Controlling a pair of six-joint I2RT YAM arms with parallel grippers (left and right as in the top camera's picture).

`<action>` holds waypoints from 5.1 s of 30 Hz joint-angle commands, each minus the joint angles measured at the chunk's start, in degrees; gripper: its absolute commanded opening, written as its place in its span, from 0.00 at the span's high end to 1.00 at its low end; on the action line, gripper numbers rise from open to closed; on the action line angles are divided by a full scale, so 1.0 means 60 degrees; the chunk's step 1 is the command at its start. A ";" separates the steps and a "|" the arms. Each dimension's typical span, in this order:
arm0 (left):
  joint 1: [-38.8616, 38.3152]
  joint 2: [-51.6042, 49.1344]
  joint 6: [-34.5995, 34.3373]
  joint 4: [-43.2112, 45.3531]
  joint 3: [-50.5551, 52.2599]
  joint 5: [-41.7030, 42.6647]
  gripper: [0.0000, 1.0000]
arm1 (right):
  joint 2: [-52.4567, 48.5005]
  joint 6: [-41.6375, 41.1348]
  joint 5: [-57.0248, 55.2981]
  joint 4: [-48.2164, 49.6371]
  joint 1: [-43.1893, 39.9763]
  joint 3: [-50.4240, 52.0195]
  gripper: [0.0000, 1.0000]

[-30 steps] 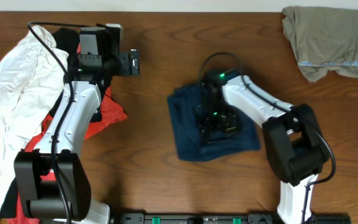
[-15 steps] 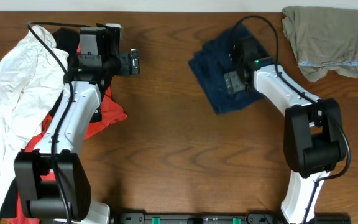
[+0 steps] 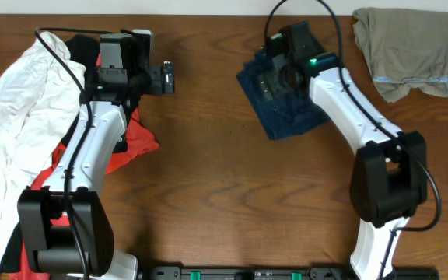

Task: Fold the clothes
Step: 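Grasp the folded shorts with the right gripper and carry them up-right, then place the shorts on the khaki garment at top right and release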

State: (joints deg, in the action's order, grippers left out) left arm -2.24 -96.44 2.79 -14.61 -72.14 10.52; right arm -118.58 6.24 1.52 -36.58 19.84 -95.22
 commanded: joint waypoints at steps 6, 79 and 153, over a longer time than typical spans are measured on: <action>0.0040 -0.0117 -0.0087 -0.0004 -0.0087 -0.0007 0.02 | -0.1275 -0.0397 -0.0189 0.0423 0.0404 -0.0084 0.12; 0.0040 -0.0342 -0.0084 -0.0186 -0.0076 -0.0011 0.02 | 0.3122 -0.0127 -0.2987 0.0251 -0.3421 -0.1078 0.99; 0.0040 -0.0342 -0.0044 -0.0229 -0.0076 -0.0015 0.02 | -0.1971 -0.1191 -0.5588 0.6714 -0.3479 -0.1078 0.01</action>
State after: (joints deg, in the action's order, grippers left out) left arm -2.24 -97.95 2.79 -15.70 -72.14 10.52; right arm -130.87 -2.46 -30.04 4.40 -1.48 -100.57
